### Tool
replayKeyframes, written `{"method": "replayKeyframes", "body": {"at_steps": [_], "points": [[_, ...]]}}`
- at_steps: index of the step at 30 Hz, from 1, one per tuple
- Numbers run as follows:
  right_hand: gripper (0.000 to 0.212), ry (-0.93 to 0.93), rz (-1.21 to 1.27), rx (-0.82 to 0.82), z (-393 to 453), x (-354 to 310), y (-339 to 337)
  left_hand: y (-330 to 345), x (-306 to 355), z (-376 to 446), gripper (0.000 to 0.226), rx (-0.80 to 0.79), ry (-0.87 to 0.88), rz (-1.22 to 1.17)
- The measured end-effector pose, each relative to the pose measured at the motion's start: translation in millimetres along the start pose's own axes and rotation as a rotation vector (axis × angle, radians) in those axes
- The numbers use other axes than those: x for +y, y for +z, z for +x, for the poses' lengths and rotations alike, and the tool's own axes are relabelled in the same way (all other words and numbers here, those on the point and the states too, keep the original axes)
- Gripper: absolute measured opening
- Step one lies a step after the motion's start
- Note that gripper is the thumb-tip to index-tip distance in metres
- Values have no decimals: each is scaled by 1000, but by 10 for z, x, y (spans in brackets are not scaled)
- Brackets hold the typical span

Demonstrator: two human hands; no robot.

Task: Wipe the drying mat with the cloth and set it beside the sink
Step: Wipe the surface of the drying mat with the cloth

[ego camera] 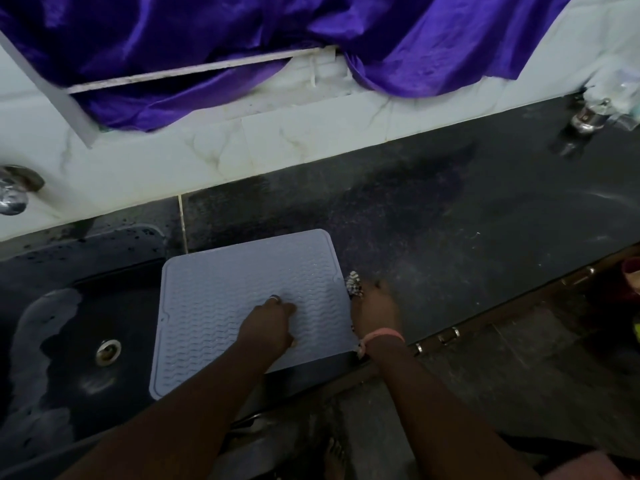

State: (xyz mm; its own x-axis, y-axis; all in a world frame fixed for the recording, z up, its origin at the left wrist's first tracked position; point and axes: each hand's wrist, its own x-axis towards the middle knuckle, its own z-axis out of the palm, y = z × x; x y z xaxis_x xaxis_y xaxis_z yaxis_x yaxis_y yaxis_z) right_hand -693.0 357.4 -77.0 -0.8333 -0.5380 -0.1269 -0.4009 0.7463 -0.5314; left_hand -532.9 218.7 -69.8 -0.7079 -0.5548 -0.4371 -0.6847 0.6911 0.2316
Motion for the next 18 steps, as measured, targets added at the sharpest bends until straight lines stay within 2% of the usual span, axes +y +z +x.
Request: {"method": "replayKeyframes", "body": {"at_steps": [2,4,6,9,11,13,15,16,18], "points": [[32,-150,30,-62,6,-83,82,3,32,-11,72,18,-1,13],[35,-219,10,-124,-18,-121,195,-8,45,-16,71,19,-11,12],[36,-198,-40,-115,-4,-74,257,-23,52,-3,70,0,-21,15],[30,-37,-126,3,150,-35,163,-56,96,9,68,-27,-40,21],[28,15,-65,67,313,-130,54,-83,152,22,61,-18,-51,21],[30,-76,19,36,437,-276,68,-122,211,42,51,17,-58,29],[29,-164,-10,-48,465,-359,186,-185,267,88,44,53,-60,98],[30,-176,-55,-83,443,-365,252,-207,287,125,48,64,-60,133],[31,-185,-120,-131,374,-331,299,-241,318,223,75,45,-79,142]]}}
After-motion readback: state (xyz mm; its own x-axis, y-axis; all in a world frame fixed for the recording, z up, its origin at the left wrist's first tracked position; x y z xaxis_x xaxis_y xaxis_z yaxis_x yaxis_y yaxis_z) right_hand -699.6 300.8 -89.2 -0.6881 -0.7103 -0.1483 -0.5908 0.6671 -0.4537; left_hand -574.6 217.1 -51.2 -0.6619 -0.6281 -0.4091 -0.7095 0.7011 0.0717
